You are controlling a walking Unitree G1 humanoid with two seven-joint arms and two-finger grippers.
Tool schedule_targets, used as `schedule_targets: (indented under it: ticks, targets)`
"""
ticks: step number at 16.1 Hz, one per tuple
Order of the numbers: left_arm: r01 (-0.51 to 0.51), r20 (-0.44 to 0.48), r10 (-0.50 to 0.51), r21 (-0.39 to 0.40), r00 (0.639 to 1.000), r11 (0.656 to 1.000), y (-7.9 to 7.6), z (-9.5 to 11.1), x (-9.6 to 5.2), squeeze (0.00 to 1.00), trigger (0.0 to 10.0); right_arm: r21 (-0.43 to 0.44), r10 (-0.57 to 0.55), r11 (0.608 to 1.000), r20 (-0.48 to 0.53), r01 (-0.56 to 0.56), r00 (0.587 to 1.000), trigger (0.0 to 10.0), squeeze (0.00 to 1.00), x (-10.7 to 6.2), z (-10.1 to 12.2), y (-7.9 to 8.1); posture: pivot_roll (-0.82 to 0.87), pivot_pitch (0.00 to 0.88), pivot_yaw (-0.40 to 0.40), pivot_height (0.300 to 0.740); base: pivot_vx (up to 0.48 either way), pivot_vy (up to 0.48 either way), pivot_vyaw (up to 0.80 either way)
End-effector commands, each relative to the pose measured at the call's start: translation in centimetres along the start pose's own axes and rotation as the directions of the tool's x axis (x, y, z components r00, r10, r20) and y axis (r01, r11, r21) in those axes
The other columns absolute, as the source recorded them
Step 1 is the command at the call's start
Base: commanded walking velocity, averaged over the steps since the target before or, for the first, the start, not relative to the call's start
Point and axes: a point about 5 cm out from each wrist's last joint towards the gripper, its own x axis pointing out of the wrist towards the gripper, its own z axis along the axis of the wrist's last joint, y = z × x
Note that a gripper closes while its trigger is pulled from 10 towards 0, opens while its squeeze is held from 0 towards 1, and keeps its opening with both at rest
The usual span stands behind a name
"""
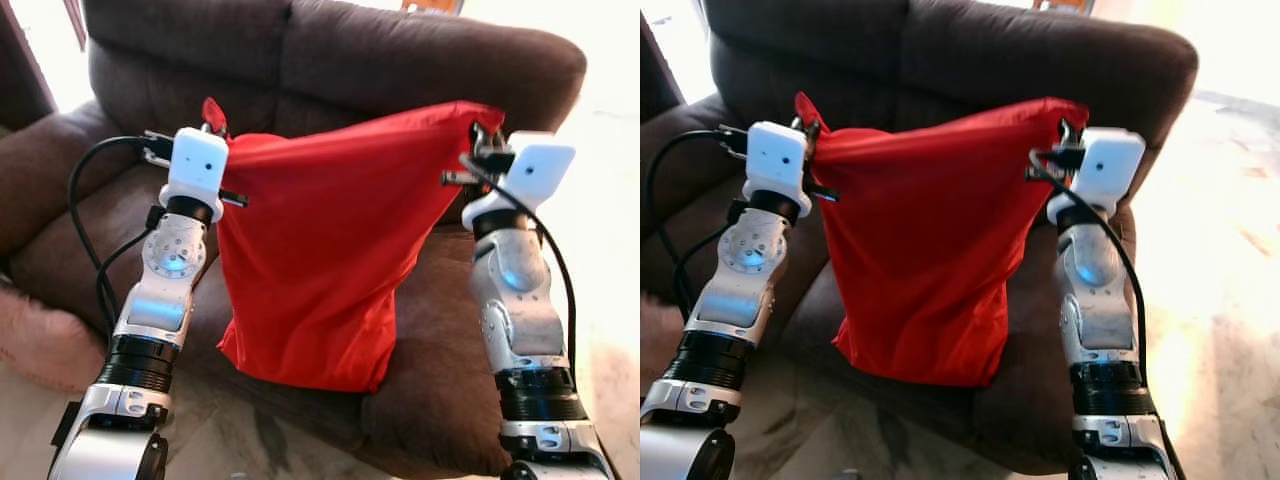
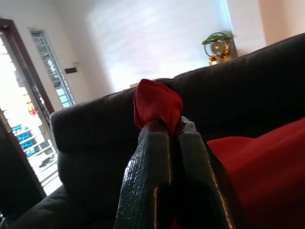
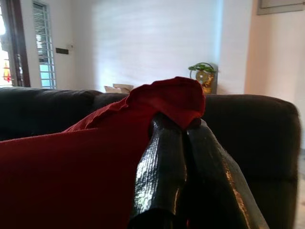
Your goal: Move the pillow to the sofa from floor
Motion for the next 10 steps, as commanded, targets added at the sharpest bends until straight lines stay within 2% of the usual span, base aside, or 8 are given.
schedule_targets:
  ticks: [1, 2, 3, 6, 7, 9, 10]
  targets:
    - [0.021, -0.072, -0.019, 0.034, 0.997, 0.999, 0.0, -1.3, -0.3, 0.0, 10.0, -0.002, -0.054, 0.999, 0.001, 0.054, 0.999, 10.0, 0.0, -0.2, -0.4, -1.2, 0.06, 0.025, -0.072, 0.74, 0.0, 0.0, 0.0]
    - [0.048, -0.11, -0.041, 0.06, 0.993, 0.997, -0.4, -2.1, -0.4, 0.0, 10.0, -0.003, -0.067, 0.998, -0.02, 0.067, 0.998, 10.0, 0.0, -0.5, -1.0, -1.4, 0.06, 0.026, -0.071, 0.74, 0.0, 0.0, 0.0]
    - [0.044, -0.102, -0.038, 0.053, 0.994, 0.998, -0.3, -2.0, -0.3, 0.0, 10.0, 0.0, -0.068, 0.998, -0.019, 0.068, 0.998, 10.0, 0.0, -0.5, -1.0, -1.4, 0.06, 0.026, -0.071, 0.74, 0.0, 0.0, 0.0]
    - [-0.008, -0.002, 0.008, 0.04, 1.0, 0.999, 0.7, -0.2, 0.8, 0.0, 10.0, 0.003, -0.066, 0.998, 0.009, 0.066, 0.998, 10.0, 0.0, -0.2, -0.3, -1.6, 0.06, 0.024, -0.07, 0.74, 0.0, 0.0, 0.0]
    - [0.005, 0.02, -0.006, 0.065, 1.0, 0.998, 0.8, 0.3, 1.2, 0.0, 10.0, 0.001, -0.074, 0.997, 0.017, 0.074, 0.997, 10.0, 0.0, 0.0, -0.1, -1.7, 0.06, 0.023, -0.071, 0.74, 0.0, 0.0, 0.0]
    - [0.001, 0.045, -0.004, 0.08, 0.999, 0.997, 1.1, 0.8, 1.8, 0.0, 10.0, -0.01, -0.093, 0.996, 0.019, 0.093, 0.995, 10.0, 0.0, 0.2, 0.0, -1.9, 0.06, 0.021, -0.069, 0.74, 0.251, 0.0, -0.77]
    - [0.0, 0.05, -0.004, 0.081, 0.999, 0.997, 1.2, 1.0, 1.9, 0.0, 10.0, -0.008, -0.086, 0.996, 0.03, 0.086, 0.996, 10.0, 0.0, 0.2, 0.1, -1.8, 0.06, 0.021, -0.068, 0.74, 0.255, 0.0, 0.0]
